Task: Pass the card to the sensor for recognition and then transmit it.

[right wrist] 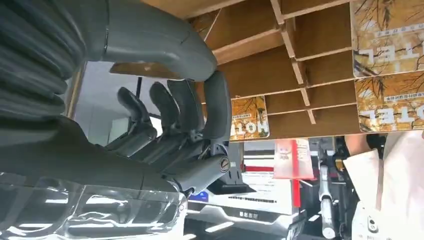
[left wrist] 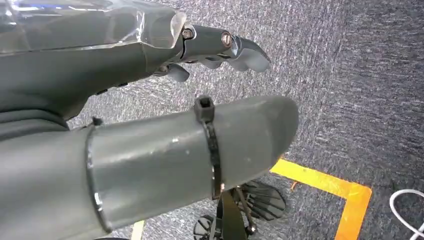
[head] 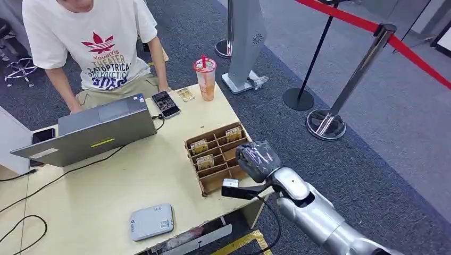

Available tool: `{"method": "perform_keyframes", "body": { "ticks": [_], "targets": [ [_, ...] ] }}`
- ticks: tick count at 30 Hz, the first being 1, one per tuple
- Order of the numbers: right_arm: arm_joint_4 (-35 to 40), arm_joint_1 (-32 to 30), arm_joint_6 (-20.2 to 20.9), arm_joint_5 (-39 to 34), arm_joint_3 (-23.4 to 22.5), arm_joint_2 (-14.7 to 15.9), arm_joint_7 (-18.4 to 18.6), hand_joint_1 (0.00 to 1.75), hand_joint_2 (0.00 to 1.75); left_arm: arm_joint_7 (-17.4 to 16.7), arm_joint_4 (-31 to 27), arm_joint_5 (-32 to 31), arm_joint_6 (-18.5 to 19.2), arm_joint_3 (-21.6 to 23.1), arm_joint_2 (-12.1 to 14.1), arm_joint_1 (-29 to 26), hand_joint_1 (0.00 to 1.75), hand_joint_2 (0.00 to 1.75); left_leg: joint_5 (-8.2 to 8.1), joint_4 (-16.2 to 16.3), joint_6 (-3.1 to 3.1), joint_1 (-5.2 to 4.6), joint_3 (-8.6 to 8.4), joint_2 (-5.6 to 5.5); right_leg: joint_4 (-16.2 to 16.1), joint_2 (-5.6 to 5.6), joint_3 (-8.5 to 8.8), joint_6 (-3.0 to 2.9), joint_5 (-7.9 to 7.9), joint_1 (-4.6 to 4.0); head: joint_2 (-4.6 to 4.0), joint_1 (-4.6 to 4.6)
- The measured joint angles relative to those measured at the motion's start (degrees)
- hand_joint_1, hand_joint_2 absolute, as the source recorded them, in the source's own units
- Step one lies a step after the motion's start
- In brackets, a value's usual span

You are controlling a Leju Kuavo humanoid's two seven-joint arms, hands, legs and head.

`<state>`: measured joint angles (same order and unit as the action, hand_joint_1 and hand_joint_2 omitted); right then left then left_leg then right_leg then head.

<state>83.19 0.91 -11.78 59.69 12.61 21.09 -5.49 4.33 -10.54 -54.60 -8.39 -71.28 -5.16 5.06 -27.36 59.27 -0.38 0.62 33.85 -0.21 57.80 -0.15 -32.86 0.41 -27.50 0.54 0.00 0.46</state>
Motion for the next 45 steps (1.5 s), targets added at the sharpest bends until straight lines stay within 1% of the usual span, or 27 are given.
{"method": "perform_keyframes", "body": {
  "ticks": [11,14,16,17,19,20,21,22,23,24,26,28,29,30,33,36,40,45],
  "targets": [
    [0.0,0.7,0.0,0.0,-0.1,0.2,0.0,1.55,1.75,0.0,0.0,0.0,0.2,0.0,0.0,0.0,0.0,0.0,0.0,0.0,0.0,0.0,0.0,0.0,0.0,0.0,0.0,0.0,0.0,0.0,0.0,0.0],
    [0.0,0.9,0.0,0.0,-0.1,0.2,-0.1,1.54,1.75,0.1,0.0,0.0,0.4,0.0,0.0,0.0,0.0,0.0,0.0,0.0,0.0,0.0,0.0,0.0,0.0,0.0,0.0,0.0,0.0,0.0,0.0,0.0],
    [0.0,1.2,0.0,-0.1,-0.1,0.3,-0.2,1.57,1.75,0.1,0.0,0.0,0.4,0.0,0.0,0.0,0.0,0.0,0.0,0.0,0.0,0.0,0.0,0.0,0.0,0.0,0.0,0.0,0.0,0.0,0.0,-0.02],
    [0.0,1.4,0.0,-0.3,-0.1,0.4,-0.3,1.54,1.75,0.1,0.0,0.0,0.5,0.0,0.0,0.0,0.0,0.0,0.0,0.0,0.0,0.0,0.01,0.0,0.0,0.0,0.0,0.0,0.0,0.0,0.0,0.0],
    [0.0,2.0,0.0,-0.4,-0.1,0.5,-0.6,1.54,1.75,0.2,0.0,-0.1,0.5,0.0,0.0,0.0,0.0,0.0,0.0,0.0,0.0,0.0,0.0,0.0,0.0,0.0,0.0,0.0,0.0,0.0,0.0,-0.02],
    [0.0,2.3,0.0,-0.8,-0.1,0.6,-0.7,1.5,1.75,0.3,0.0,-0.2,0.5,0.0,0.0,0.0,0.0,0.0,0.0,0.0,0.0,0.0,0.0,0.0,0.0,0.0,0.0,0.0,0.0,0.0,0.0,0.0],
    [0.0,2.6,0.0,-1.2,-0.1,0.8,-0.9,1.36,1.75,0.4,0.0,-0.4,0.6,0.0,0.0,0.0,0.0,0.0,0.0,0.0,0.0,0.0,0.0,0.0,0.0,0.0,0.0,0.0,0.0,0.0,0.0,0.0],
    [0.0,2.9,0.0,-1.4,-0.1,1.0,-1.1,0.93,1.75,0.5,0.0,-0.5,0.6,0.0,0.0,0.0,0.0,0.0,0.0,0.0,0.0,0.0,0.0,0.0,0.0,0.0,0.0,0.0,0.0,0.0,0.0,0.0],
    [0.0,3.1,0.0,-1.5,-0.1,1.2,-1.2,0.37,1.75,0.6,0.0,-0.6,0.7,0.0,0.0,0.0,0.0,0.0,0.0,0.0,0.0,0.0,0.0,0.0,0.0,0.0,0.0,0.0,0.0,0.0,0.0,0.0],
    [0.0,3.2,0.0,-2.1,-0.1,1.4,-1.3,0.26,1.75,0.6,0.0,-0.7,0.7,0.0,0.0,0.0,0.0,0.0,0.0,0.0,0.0,0.0,0.0,0.0,0.0,0.0,0.0,0.0,0.0,0.0,0.0,0.0],
    [0.0,3.3,0.0,-2.4,-0.1,1.9,-1.4,0.23,1.75,0.6,0.0,-0.8,0.8,0.0,0.0,0.0,0.0,0.0,0.0,0.0,0.0,0.0,0.0,0.0,0.0,-0.01,0.0,0.0,0.0,0.01,0.0,0.0],
    [0.0,3.3,-0.1,-2.9,-0.1,2.3,-1.6,0.23,1.75,0.6,0.0,-1.0,0.8,0.0,0.0,0.0,0.0,0.0,0.0,0.0,0.0,-0.01,0.0,0.0,0.0,-0.01,0.0,0.0,0.0,0.01,0.0,0.0],
    [0.0,3.3,-0.1,-3.2,-0.2,2.6,-1.7,0.24,1.75,0.6,0.0,-1.0,0.8,0.0,0.0,0.0,0.0,0.0,0.0,0.0,0.0,-0.01,0.0,0.0,0.0,0.0,0.0,0.0,0.0,0.01,0.0,0.0],
    [0.0,3.3,-0.2,-3.3,-0.2,2.8,-1.7,0.3,1.75,0.6,0.0,-1.0,0.8,0.0,0.0,0.0,0.0,0.0,0.0,0.0,0.01,-0.01,0.0,0.0,0.0,0.0,0.0,0.0,0.0,0.01,0.0,0.0],
    [0.6,3.2,-0.4,-3.3,-0.2,3.4,-1.7,0.3,1.75,0.6,0.0,-1.0,0.8,0.0,0.0,0.0,0.0,0.0,0.0,0.0,0.01,-0.01,0.0,0.0,0.0,0.0,0.0,0.0,0.0,0.01,0.0,0.0],
    [1.5,3.1,-0.5,-3.3,-0.3,3.9,-1.7,0.33,1.75,0.6,0.0,-1.0,0.8,0.0,0.0,0.0,0.0,0.0,0.0,0.0,0.01,0.0,-0.01,0.0,0.0,0.0,0.0,0.0,0.0,0.0,0.0,0.0],
    [2.5,3.0,-0.5,-3.1,-0.7,4.4,-1.2,0.59,1.75,0.6,0.0,-1.0,0.8,0.0,0.0,0.0,0.0,0.0,0.0,0.0,0.01,-0.01,-0.01,0.0,0.0,0.0,0.0,0.0,0.0,0.01,0.0,0.0],
    [3.4,2.8,-0.5,-3.1,-1.4,5.3,-1.2,0.73,1.75,0.6,0.0,-0.8,0.8,0.0,0.0,0.0,0.0,0.0,0.0,0.0,0.01,-0.01,-0.01,0.0,0.0,0.0,0.0,0.0,0.0,0.01,0.0,0.0]
  ]
}}
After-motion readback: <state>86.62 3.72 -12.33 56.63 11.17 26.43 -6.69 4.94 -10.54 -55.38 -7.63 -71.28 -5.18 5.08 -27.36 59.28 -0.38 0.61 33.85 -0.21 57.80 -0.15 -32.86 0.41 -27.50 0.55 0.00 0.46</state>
